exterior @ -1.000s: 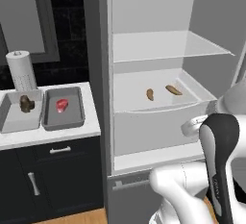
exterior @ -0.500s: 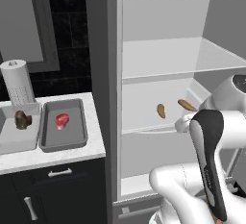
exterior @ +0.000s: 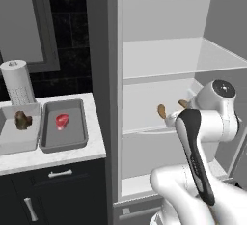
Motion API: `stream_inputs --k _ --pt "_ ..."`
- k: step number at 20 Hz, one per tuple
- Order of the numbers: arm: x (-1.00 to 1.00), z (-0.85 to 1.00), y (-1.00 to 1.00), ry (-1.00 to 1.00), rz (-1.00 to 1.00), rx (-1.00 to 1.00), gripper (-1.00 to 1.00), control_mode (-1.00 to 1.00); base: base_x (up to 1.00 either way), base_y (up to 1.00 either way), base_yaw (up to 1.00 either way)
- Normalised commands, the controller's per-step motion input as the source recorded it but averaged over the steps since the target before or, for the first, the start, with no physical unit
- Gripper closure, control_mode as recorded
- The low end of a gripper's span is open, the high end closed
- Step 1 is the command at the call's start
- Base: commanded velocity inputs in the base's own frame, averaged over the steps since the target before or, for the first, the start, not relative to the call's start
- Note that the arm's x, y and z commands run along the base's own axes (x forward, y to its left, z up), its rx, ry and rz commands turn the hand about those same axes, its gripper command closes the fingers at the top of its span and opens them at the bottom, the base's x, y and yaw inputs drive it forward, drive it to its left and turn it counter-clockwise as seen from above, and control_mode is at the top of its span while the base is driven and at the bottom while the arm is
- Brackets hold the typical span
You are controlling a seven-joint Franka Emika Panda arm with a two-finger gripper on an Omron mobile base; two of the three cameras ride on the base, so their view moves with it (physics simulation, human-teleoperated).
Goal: Place one sweet potato and one steak in each tupperware on the nearby counter, to pack two identical lunches.
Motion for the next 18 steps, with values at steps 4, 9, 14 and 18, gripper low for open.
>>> stream_inputs --k 4,9,14,18 --pt "0.91 -0.43 0.00 0.00 0.00 0.00 -1.00 -1.00 0.00 0.00 0.00" --pt "0.82 -0.32 -0.03 0.00 0.00 0.01 -1.00 -1.00 0.00 0.00 0.00" --pt "0.77 -0.23 -0.10 0.00 0.00 0.03 -1.00 -1.00 0.00 0.00 0.00" --pt "0.69 -0.20 -0.03 0.00 0.00 0.00 -1.00 -1.00 0.00 0.00 0.00"
